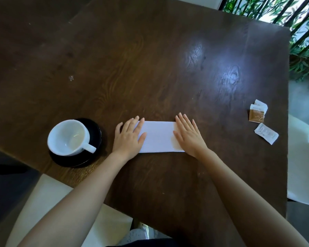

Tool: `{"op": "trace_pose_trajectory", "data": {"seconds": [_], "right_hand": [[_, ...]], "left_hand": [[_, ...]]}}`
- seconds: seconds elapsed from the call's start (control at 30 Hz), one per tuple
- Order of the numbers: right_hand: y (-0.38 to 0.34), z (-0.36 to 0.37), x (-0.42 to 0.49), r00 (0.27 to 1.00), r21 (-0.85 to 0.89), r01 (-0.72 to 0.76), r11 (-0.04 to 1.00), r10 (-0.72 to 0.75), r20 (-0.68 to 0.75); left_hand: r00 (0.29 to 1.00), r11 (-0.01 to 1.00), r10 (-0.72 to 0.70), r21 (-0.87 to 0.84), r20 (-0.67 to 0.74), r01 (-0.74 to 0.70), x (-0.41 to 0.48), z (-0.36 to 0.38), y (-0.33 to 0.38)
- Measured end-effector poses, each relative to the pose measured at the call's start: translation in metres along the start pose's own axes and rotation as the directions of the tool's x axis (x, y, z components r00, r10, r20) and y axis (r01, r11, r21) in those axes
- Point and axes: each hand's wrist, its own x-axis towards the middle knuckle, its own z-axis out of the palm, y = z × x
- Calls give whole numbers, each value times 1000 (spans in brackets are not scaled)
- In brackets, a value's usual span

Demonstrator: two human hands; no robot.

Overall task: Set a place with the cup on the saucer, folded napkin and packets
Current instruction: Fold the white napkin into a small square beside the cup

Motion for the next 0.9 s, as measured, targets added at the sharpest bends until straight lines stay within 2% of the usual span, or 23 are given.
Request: {"op": "trace_pose_trajectory", "data": {"seconds": [0.07, 0.13, 0.17, 0.27, 0.43, 0.57, 0.63, 0.8, 0.9], "right_hand": [[0, -11, -7, 990, 240, -78, 968, 103, -95], [-2, -16, -20, 916, 399, -208, 893, 321, -241], [-4, -17, -26, 874, 431, -267, 862, 405, -268], [-11, -14, -35, 841, 471, -398, 787, 518, -155], [-16, -20, -25, 832, 471, -500, 726, 554, 29], [-14, -24, -21, 822, 488, -527, 696, 562, 87], [-13, -25, -22, 823, 502, -526, 686, 560, 96], [-15, -35, -23, 838, 579, -500, 644, 528, 137], [-18, -46, -22, 839, 645, -507, 572, 499, 217]], "left_hand": [[1000, 1000, 24, -6, -6, -24, 4, -2, -3], [999, 999, 32, -3, -13, -32, 6, -2, -3], [999, 999, 32, -2, -15, -32, 5, -1, -2], [1000, 1000, 29, 7, -10, -29, 2, 1, 0], [1000, 999, 12, 44, -15, -12, -2, 1, 3], [996, 994, 55, 102, -76, -47, -10, -3, 13], [996, 991, 89, 106, -30, -86, -15, 1, 18], [997, 995, 41, 86, 72, -47, -14, 9, 17], [994, 994, 40, 98, 97, -49, -14, 7, 18]]}}
